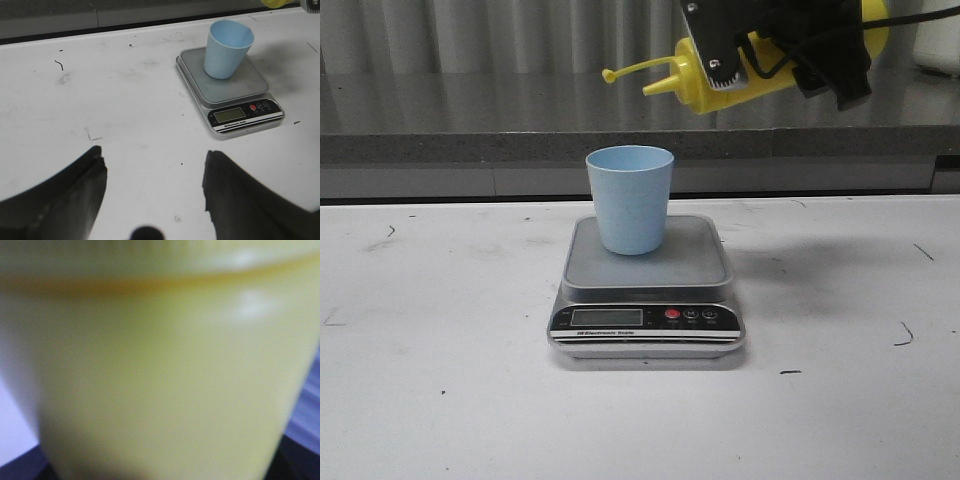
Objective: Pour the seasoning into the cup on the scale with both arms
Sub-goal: 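Lift the yellow bottle and tilt its nozzle down toward the cup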
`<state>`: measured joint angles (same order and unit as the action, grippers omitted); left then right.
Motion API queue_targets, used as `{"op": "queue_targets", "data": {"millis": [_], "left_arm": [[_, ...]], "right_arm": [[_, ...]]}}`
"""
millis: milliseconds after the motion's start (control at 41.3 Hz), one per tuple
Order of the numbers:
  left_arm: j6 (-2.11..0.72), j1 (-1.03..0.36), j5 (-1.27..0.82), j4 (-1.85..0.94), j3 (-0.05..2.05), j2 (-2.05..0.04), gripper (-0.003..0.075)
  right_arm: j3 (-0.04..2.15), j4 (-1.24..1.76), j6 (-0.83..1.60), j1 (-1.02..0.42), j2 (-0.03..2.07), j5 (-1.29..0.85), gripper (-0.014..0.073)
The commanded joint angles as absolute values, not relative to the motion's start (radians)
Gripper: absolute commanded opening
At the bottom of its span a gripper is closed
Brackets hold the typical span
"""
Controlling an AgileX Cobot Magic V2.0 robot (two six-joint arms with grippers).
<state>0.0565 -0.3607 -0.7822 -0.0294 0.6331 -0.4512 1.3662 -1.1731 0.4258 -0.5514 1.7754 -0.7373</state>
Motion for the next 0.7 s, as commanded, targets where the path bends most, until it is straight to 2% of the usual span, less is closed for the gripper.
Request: {"op": "queue_targets", "data": {"millis": [0,460,532,678], "left_arm": [[0.059,-0.361,-0.709,-0.041,0.661,-0.457,0.0421],[0.059,-0.361,-0.709,-0.041,0.661,-0.457,0.0421],[0.059,-0.361,-0.709,-0.041,0.661,-0.457,0.0421],[0.059,-0.361,-0.709,-0.041,0.661,-0.457,0.0421]], "right_arm": [[1.405,-1.325,0.415,-0.563,1.736,-0.783,0.0331],[1.405,-1.33,0.385,-0.565,1.738,-0.775,0.0331],[1.405,-1.321,0.331,-0.565,1.738,-0.774,0.0331],[1.405,-1.315,0.06,-0.563,1.733,-0.786,0.0331]]}}
